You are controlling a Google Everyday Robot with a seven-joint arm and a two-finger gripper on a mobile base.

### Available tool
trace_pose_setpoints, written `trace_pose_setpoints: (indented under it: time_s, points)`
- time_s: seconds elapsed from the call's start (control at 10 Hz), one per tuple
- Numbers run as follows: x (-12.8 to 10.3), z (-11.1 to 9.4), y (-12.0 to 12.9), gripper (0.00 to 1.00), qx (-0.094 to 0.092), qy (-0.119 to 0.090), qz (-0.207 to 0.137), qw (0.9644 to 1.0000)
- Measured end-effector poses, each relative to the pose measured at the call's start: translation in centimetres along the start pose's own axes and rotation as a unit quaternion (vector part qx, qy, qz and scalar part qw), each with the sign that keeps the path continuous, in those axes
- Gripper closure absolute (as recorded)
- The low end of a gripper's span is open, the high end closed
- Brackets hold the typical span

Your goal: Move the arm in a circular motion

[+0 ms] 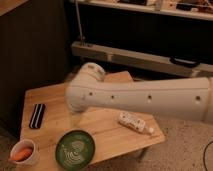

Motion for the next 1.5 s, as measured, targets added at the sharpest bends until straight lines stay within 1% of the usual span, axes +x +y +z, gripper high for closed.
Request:
trace_pose_setpoints:
  time_s: [0.1, 0.2, 0.3, 0.4, 0.5, 0.7, 0.8, 0.9, 1.0, 1.1, 1.3, 1.4, 1.5]
  points:
    - [-1.0, 0.7, -2.3, 0.20, -0.003, 0.004, -0.016, 0.9999]
    - [-1.8, 1.8, -5.0, 0.20, -0.007, 0.013, -0.030, 0.9994]
    - [-2.0, 2.8, -7.0, 0.20, -0.012, 0.018, -0.033, 0.9992]
    - [-1.4, 3.8, -9.6, 0.20, -0.016, 0.025, -0.030, 0.9991]
    - [-0.1, 4.8, -12.1, 0.20, -0.021, 0.032, -0.021, 0.9990]
    - [2.4, 6.5, -15.0, 0.20, -0.031, 0.041, 0.005, 0.9987]
    - [4.6, 7.5, -16.3, 0.20, -0.037, 0.045, 0.029, 0.9979]
    - [6.8, 8.3, -17.0, 0.20, -0.043, 0.048, 0.053, 0.9966]
    - [9.0, 8.8, -17.2, 0.20, -0.047, 0.049, 0.075, 0.9949]
    - [10.6, 9.1, -16.9, 0.20, -0.050, 0.050, 0.090, 0.9934]
    - [16.3, 9.5, -14.4, 0.20, -0.063, 0.054, 0.146, 0.9859]
    - [18.4, 9.6, -13.2, 0.20, -0.066, 0.055, 0.166, 0.9824]
    - [21.2, 10.0, -11.1, 0.20, -0.072, 0.057, 0.194, 0.9767]
